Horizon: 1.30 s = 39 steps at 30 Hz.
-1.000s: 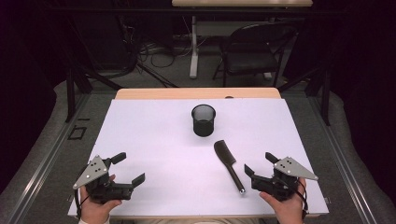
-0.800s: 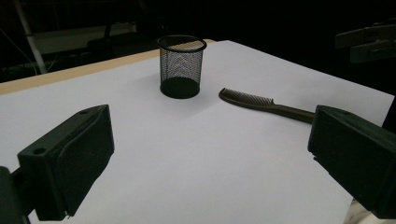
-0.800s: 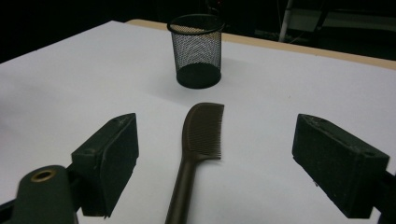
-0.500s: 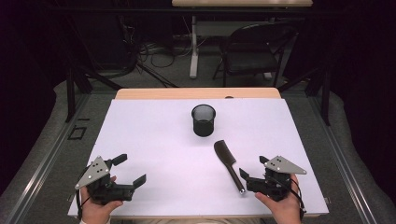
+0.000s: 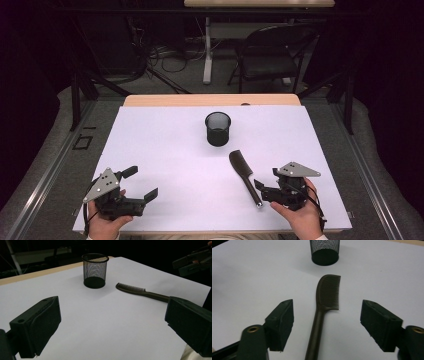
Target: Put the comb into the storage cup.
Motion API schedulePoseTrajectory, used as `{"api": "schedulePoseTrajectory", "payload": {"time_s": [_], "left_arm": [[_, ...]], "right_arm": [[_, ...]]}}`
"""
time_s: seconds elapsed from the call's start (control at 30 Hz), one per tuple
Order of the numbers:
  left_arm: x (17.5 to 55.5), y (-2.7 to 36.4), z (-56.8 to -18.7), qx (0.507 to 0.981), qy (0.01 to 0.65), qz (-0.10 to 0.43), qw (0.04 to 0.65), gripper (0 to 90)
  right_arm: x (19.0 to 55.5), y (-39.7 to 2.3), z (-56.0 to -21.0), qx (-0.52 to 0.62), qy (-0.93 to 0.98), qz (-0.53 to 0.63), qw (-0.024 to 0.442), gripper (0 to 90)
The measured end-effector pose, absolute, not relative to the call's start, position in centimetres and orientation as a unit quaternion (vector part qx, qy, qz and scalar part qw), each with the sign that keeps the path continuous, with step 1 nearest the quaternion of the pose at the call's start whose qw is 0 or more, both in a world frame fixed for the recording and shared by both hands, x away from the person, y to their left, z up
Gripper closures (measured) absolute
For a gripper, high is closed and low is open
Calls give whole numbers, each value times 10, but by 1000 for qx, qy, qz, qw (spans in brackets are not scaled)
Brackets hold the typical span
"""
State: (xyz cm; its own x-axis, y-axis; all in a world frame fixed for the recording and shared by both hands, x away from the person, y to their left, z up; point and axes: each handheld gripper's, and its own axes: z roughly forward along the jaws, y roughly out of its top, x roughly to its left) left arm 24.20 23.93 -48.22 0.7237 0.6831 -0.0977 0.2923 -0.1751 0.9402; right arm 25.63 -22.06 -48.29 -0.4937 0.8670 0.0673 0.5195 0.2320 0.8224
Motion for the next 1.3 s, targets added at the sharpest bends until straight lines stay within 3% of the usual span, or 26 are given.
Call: {"api": "schedulePoseTrajectory", "payload": {"time_s": [0.23, 0.43, 1.3], "left_arm": [[242, 239, -483, 746, 327, 176, 553, 5], [242, 239, -482, 747, 329, 175, 551, 5], [242, 238, -484, 746, 330, 168, 554, 5]], "right_arm": [[265, -218, -477, 468, 763, 407, 182, 277], [272, -214, -471, 472, 768, 399, 166, 221], [298, -207, -467, 488, 801, 316, 146, 161]]}}
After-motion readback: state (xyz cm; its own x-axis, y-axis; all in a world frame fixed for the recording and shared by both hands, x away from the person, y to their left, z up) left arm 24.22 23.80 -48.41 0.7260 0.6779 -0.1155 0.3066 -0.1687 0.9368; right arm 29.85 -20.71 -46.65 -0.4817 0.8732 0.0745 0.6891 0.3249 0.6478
